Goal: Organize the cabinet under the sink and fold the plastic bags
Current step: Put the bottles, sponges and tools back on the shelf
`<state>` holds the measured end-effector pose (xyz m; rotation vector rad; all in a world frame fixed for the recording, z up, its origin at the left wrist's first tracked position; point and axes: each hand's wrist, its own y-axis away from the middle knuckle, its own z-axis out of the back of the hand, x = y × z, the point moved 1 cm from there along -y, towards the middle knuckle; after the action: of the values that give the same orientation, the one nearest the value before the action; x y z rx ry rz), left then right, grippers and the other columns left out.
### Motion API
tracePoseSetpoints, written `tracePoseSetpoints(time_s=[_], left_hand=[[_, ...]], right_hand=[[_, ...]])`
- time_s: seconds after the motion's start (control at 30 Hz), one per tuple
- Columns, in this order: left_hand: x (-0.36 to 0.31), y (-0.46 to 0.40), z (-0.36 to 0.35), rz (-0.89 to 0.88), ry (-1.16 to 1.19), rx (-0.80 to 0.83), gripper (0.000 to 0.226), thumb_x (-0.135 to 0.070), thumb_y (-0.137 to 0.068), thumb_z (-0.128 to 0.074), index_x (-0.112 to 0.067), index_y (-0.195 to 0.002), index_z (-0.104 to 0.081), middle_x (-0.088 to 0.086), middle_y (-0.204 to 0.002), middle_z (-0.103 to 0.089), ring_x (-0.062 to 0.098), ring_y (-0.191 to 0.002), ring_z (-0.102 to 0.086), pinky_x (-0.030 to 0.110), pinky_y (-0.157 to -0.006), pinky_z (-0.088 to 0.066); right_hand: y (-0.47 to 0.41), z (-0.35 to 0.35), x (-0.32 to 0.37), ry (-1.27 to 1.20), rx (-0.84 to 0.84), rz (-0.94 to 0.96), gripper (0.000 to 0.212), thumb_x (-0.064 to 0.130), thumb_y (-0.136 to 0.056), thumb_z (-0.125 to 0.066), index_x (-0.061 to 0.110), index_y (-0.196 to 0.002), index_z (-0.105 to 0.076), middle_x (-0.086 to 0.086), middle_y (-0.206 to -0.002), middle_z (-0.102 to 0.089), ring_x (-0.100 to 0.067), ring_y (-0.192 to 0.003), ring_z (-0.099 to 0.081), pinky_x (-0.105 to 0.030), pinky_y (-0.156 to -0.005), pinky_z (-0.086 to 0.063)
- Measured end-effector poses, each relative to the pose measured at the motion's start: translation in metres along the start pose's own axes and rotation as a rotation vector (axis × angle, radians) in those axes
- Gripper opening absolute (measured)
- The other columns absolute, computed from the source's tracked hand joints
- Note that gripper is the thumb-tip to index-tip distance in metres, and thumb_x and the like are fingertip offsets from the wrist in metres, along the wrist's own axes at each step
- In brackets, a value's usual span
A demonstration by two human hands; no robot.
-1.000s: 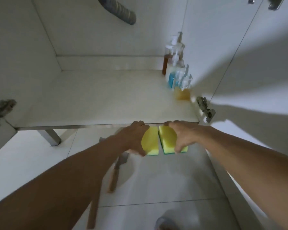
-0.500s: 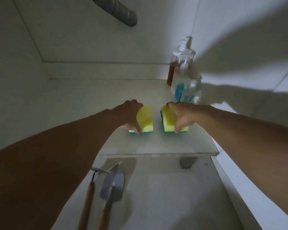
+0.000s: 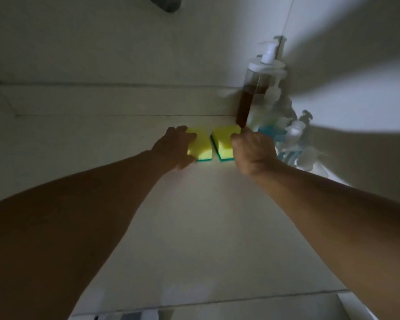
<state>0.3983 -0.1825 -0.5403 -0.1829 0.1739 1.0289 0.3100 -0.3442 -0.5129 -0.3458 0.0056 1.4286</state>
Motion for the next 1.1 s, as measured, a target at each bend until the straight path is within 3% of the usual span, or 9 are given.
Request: tracePoseSetpoints(time_s=[0.13,0.2,0.27,0.37,0.57,0.73,0.83,1.0,1.1], left_hand=[[0.004,-0.009,-0.012,0.016,0.169,-0.241,0.052,-0.02,-0.083,-0.072,-0.018,-0.133,-0.057,0.005,-0.148,-0.036,0.026,-0.127,-0.042,0.026,-0.103,-0.034],[0.002,-0.014,-0.014,0.02,0.176,-0.258,0.044,-0.017,-0.089,-0.066,-0.016,-0.132,-0.057,0.008,-0.143,-0.041,0.029,-0.122,-0.048,0.027,-0.1,-0.037],[-0.002,-0.022,-0.014,0.013,0.14,-0.235,0.041,-0.012,-0.094,-0.055,-0.016,-0.135,-0.053,0.013,-0.142,-0.041,0.033,-0.12,-0.049,0.032,-0.097,-0.041],[-0.007,-0.035,-0.018,0.049,0.12,-0.161,0.055,-0.005,-0.093,-0.051,-0.018,-0.145,-0.04,0.01,-0.153,-0.029,0.034,-0.129,-0.044,0.036,-0.102,-0.04],[-0.008,-0.058,-0.02,0.095,0.147,0.095,0.075,-0.012,-0.094,-0.049,-0.018,-0.155,-0.007,0.003,-0.162,0.008,0.033,-0.142,-0.026,0.036,-0.112,-0.031],[-0.008,-0.071,-0.012,0.149,0.088,0.218,0.078,-0.018,-0.096,-0.049,-0.02,-0.154,0.003,-0.003,-0.16,0.019,0.03,-0.143,-0.024,0.043,-0.115,-0.026],[-0.009,-0.068,-0.009,0.168,0.033,0.246,0.083,-0.019,-0.097,-0.048,-0.024,-0.153,0.013,-0.001,-0.158,0.027,0.028,-0.148,-0.007,0.054,-0.117,-0.014],[-0.011,-0.045,-0.006,0.154,-0.043,0.123,0.094,-0.015,-0.093,-0.056,-0.025,-0.152,0.016,0.008,-0.158,0.026,0.031,-0.149,0.002,0.055,-0.118,-0.006],[-0.009,-0.025,0.002,0.099,-0.075,0.137,0.081,-0.019,-0.091,-0.059,-0.017,-0.154,-0.008,0.011,-0.16,-0.008,0.03,-0.146,-0.014,0.051,-0.118,-0.011]], right_hand=[[-0.014,-0.025,0.007,-0.038,-0.134,0.013,0.024,0.002,-0.067,-0.043,0.0,-0.066,-0.067,-0.018,-0.067,-0.058,-0.037,-0.064,-0.06,-0.033,-0.041,-0.043],[-0.023,-0.033,0.009,-0.095,-0.163,-0.002,0.008,-0.005,-0.059,-0.059,-0.003,-0.063,-0.065,-0.021,-0.068,-0.057,-0.038,-0.06,-0.06,-0.035,-0.039,-0.045],[-0.03,-0.033,0.012,-0.124,-0.072,-0.027,0.019,-0.011,-0.074,-0.057,-0.009,-0.091,-0.066,-0.025,-0.095,-0.058,-0.042,-0.087,-0.061,-0.043,-0.059,-0.053],[-0.044,-0.043,0.011,-0.098,0.009,-0.059,0.037,0.0,-0.093,-0.041,-0.006,-0.13,-0.045,-0.021,-0.127,-0.047,-0.035,-0.118,-0.047,-0.039,-0.094,-0.044],[-0.06,-0.054,0.008,-0.283,0.177,-0.069,0.054,-0.002,-0.089,-0.047,-0.005,-0.14,-0.03,-0.022,-0.148,-0.027,-0.038,-0.131,-0.037,-0.039,-0.106,-0.035],[-0.068,-0.058,0.002,-0.314,0.285,-0.054,0.065,-0.001,-0.094,-0.04,-0.002,-0.151,-0.009,-0.017,-0.161,0.003,-0.038,-0.145,-0.015,-0.042,-0.113,-0.025],[-0.063,-0.055,0.001,-0.346,0.303,-0.064,0.068,-0.003,-0.095,-0.039,0.004,-0.154,-0.007,-0.013,-0.162,0.011,-0.036,-0.148,-0.009,-0.042,-0.114,-0.025],[-0.046,-0.045,0.0,-0.365,0.185,-0.052,0.06,-0.008,-0.088,-0.051,0.004,-0.144,-0.032,-0.016,-0.157,-0.017,-0.036,-0.132,-0.043,-0.04,-0.095,-0.045],[-0.034,-0.034,0.002,-0.365,0.152,-0.025,0.052,0.002,-0.09,-0.058,0.004,-0.139,-0.04,-0.016,-0.138,-0.046,-0.033,-0.123,-0.052,-0.036,-0.096,-0.045]])
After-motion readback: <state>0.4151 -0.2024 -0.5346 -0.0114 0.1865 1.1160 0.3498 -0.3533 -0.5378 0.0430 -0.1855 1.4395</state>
